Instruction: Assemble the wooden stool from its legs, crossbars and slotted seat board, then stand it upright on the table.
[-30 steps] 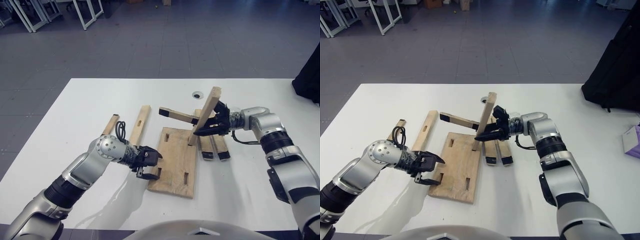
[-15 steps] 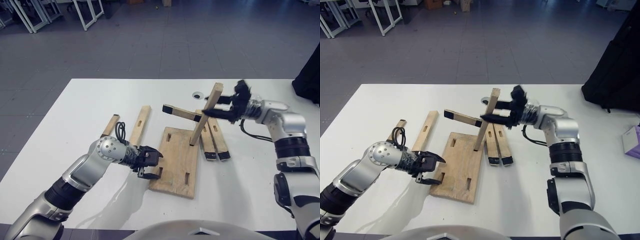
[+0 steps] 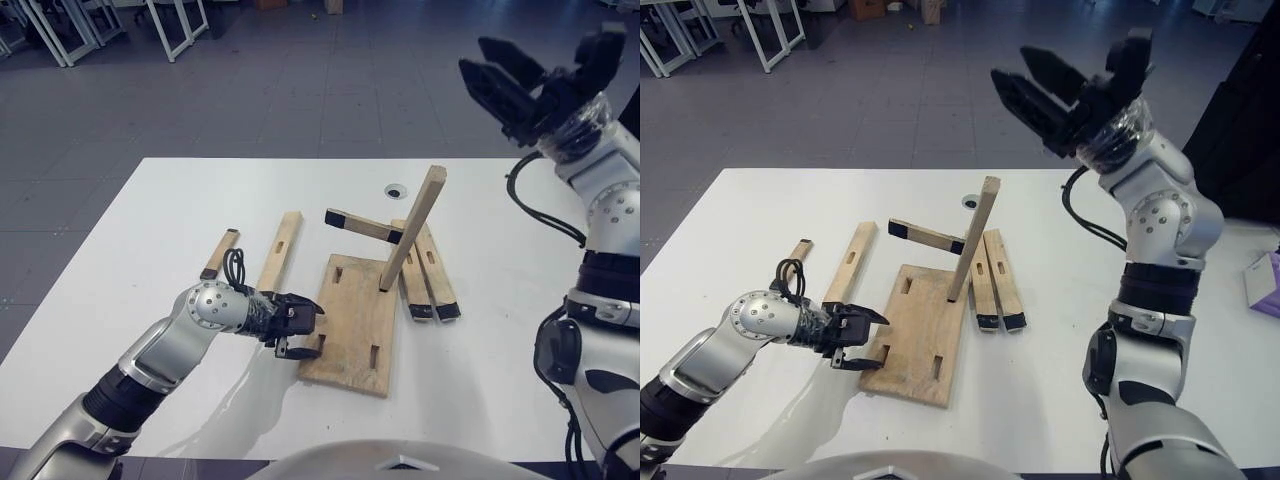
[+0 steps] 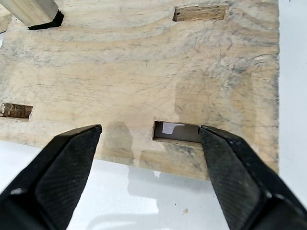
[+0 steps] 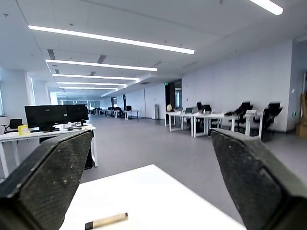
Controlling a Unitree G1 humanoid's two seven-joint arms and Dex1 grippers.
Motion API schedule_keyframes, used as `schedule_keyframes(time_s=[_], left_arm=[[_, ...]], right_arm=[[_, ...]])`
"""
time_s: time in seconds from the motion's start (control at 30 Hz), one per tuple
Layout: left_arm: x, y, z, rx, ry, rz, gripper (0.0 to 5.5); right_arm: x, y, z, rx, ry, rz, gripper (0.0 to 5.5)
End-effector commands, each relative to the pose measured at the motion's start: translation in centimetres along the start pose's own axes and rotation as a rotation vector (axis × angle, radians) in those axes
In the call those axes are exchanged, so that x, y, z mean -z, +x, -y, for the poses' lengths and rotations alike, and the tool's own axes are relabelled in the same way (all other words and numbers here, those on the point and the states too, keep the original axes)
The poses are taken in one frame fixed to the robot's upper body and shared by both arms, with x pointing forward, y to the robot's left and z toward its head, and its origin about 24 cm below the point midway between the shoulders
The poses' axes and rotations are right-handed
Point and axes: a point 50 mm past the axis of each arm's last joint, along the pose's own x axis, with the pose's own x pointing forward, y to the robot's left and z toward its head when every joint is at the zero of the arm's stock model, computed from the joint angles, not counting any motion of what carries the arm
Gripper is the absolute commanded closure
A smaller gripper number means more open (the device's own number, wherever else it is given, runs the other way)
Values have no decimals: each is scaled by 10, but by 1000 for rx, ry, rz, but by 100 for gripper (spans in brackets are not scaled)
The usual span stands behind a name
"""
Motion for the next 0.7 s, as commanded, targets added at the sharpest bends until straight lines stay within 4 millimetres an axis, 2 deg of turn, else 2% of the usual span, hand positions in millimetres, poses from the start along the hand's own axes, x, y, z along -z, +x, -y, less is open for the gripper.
schedule_keyframes(time_s=[0.03,0.1,0.13,0.17,0.2,0.3,0.4,0.47,0.57,0.63,0.7], left_arm=[[27,19,29,92,-140,-88,176],[27,19,29,91,-141,-88,176],[27,19,29,91,-139,-88,176],[27,19,28,92,-138,-88,176],[27,19,28,91,-138,-89,176],[29,19,27,86,-144,-92,176],[30,20,27,83,-145,-91,176],[30,20,27,83,-146,-94,176],[32,20,28,78,-159,-95,176],[33,20,28,68,-174,-92,176],[33,20,29,52,-192,-85,176]], right_arm=[[57,-2,-25,-85,96,-215,105],[117,-24,-36,-76,223,-461,105],[140,-35,-40,-57,265,-572,105],[151,-43,-47,-79,268,-640,105],[154,-46,-51,-103,270,-664,105],[141,-39,-41,-88,219,-619,105],[122,-26,-29,-35,152,-497,105],[101,-15,-21,16,130,-345,105],[56,-2,-13,62,135,-69,105],[29,-2,-6,108,149,77,105],[16,-12,7,216,131,127,105]])
